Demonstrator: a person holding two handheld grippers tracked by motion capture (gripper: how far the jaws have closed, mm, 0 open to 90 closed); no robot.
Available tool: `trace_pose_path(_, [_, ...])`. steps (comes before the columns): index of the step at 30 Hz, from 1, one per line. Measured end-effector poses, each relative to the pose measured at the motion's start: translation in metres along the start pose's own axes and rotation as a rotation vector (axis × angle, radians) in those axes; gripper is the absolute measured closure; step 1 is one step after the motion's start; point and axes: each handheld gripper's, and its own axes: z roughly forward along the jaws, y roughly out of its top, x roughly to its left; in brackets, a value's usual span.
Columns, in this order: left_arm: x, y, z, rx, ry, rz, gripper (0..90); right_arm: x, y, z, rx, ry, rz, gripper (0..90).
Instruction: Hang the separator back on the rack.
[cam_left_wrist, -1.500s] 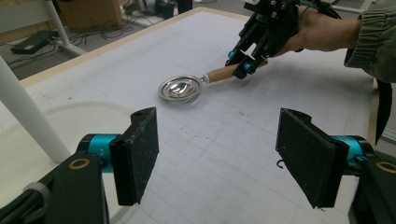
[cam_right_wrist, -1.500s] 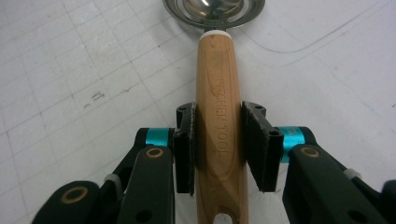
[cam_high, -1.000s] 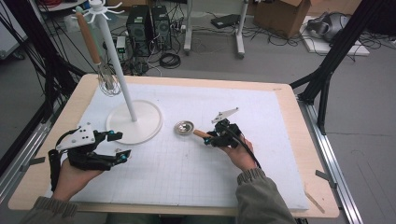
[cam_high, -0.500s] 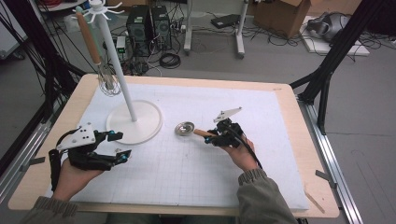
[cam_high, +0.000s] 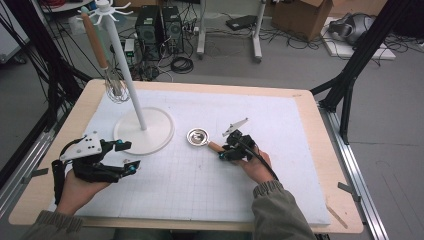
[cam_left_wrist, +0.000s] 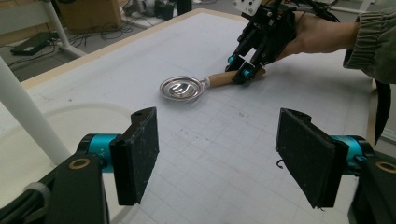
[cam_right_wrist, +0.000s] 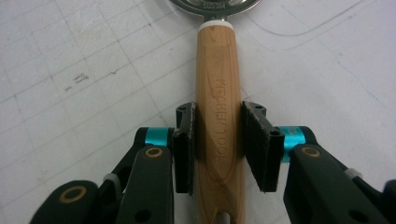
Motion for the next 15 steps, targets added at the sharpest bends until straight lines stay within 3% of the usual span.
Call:
trace_pose_path(6, [-0.0002, -0.0001, 0.0005, 0.001, -0.003, -0.001, 30.4, 0.0017, 0.0018, 0.0032, -0.008, -0.006, -0.01, 61.0])
trace_pose_path(15, [-0.0002, -0.0006, 0.0015, 0.006, -0.009, 0.001, 30.4, 0.004, 0.0035, 0.0039, -0.006, -0.023, -0.038, 67.1])
